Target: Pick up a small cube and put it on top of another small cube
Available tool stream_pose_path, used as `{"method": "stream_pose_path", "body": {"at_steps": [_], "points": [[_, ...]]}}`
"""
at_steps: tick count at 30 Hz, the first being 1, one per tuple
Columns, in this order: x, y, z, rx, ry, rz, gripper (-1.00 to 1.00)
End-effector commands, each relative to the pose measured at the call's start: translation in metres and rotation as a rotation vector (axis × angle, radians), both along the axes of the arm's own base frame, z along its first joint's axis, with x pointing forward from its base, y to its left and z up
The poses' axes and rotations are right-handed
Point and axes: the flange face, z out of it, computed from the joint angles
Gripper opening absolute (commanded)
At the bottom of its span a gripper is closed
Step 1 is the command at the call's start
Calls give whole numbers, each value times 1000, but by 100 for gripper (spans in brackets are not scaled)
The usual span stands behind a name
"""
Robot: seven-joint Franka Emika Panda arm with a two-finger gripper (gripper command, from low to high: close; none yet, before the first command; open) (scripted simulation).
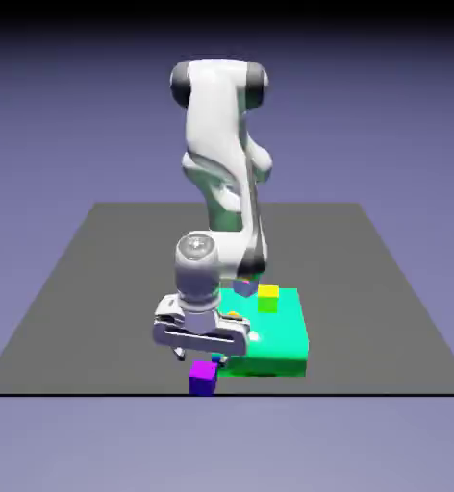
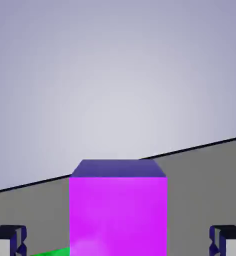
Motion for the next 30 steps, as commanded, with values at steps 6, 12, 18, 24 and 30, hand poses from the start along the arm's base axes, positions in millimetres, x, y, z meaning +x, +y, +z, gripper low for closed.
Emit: {"method": "stream_pose_path", "body": {"at_steps": [6,12,18,24,30], "points": [[2,0,38,0,0,0,-100],[30,56,116,-71,9,418,-100],[2,79,194,-89,10,439,-100],[-39,65,215,0,0,177,-100],[-42,65,145,0,0,177,100]]}}
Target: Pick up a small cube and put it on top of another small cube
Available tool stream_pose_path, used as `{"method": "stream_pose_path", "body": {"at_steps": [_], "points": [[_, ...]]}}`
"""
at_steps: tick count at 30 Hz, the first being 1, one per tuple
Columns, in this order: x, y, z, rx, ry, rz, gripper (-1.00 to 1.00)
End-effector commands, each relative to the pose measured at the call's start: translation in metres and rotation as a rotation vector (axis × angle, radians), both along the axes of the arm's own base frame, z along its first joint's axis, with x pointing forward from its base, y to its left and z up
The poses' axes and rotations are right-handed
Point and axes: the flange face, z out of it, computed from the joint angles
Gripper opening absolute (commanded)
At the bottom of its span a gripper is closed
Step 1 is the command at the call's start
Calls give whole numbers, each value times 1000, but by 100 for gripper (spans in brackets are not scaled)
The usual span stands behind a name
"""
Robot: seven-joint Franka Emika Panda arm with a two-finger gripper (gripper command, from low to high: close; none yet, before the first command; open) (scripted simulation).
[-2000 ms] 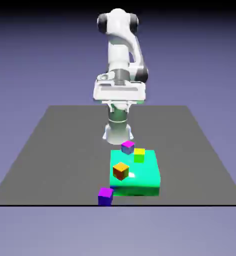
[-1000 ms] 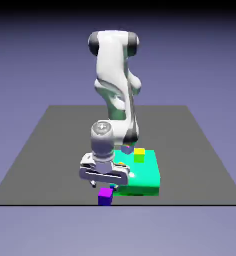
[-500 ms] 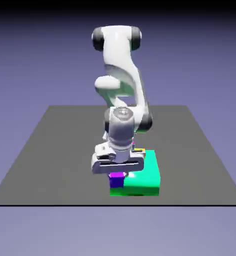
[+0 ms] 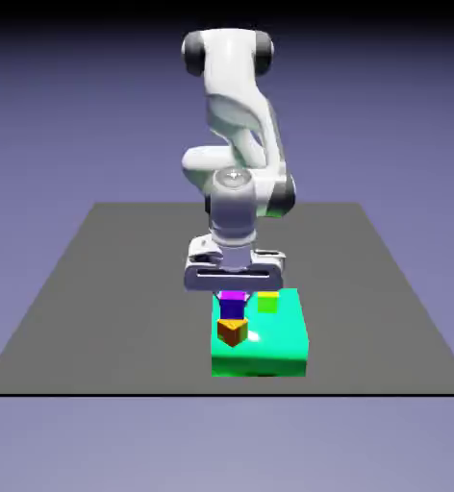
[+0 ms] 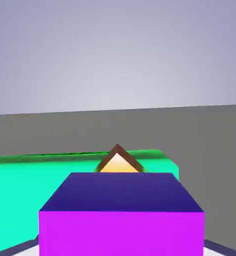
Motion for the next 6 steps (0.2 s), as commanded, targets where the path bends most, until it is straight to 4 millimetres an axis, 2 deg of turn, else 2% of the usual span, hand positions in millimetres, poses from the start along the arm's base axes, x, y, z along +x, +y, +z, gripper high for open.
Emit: {"method": "stream_pose_path", "body": {"at_steps": [1,5,6], "points": [[0,0,0,0,0,0,100],[3,0,67,0,0,0,100],[3,0,70,0,0,0,100]]}}
